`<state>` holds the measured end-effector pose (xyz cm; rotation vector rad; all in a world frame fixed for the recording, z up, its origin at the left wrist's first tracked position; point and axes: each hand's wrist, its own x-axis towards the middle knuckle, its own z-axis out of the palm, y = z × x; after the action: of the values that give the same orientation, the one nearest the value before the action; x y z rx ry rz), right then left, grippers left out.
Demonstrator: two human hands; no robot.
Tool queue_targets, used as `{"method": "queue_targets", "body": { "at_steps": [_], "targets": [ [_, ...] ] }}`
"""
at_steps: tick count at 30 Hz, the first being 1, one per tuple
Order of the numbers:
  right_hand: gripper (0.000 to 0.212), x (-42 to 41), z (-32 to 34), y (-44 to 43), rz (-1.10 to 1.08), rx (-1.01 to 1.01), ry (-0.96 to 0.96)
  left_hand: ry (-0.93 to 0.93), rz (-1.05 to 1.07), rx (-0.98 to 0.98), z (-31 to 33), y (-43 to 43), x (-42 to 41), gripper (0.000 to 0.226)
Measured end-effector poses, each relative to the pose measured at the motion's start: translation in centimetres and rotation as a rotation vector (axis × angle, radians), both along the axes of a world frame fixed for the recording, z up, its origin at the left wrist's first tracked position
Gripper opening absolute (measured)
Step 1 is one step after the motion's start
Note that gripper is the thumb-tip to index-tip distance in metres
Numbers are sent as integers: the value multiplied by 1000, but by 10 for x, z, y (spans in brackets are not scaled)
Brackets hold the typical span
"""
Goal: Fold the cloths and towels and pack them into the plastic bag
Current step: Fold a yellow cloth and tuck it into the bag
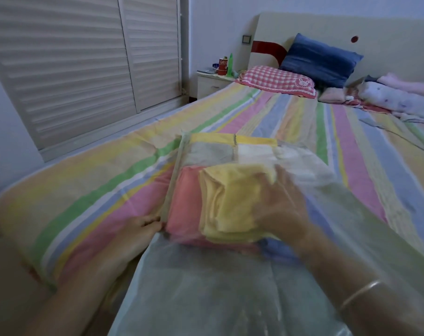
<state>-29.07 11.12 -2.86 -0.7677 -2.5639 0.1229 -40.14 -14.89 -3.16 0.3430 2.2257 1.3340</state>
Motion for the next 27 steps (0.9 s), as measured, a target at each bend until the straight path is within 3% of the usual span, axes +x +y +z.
{"method": "queue_targets", "body": {
  "at_steps": [3, 5, 7, 16, 20, 24, 27],
  "targets": [
    [63, -14, 32, -43, 294, 124, -136, 7, 27, 22, 0, 2, 2, 19],
    [63, -31, 29, -53, 287, 106, -292, 4, 26, 45, -1, 2, 3, 22],
    [66, -43, 9, -51, 246, 62, -327, -31, 11, 76, -2, 1, 2, 29],
    [75, -49, -12, -62, 213, 40, -295, 62, -85, 47, -11, 2, -2, 34],
    [73, -18, -6, -72, 240, -33, -186, 309, -111, -114, -7, 4, -3, 22],
    [65, 48, -18, -82, 322, 42, -44, 637, -273, -239, 21, 9, 1, 37],
    [50, 99, -22, -80, 435, 76, -72, 788, -392, -166, 55, 28, 48, 46]
  ]
}}
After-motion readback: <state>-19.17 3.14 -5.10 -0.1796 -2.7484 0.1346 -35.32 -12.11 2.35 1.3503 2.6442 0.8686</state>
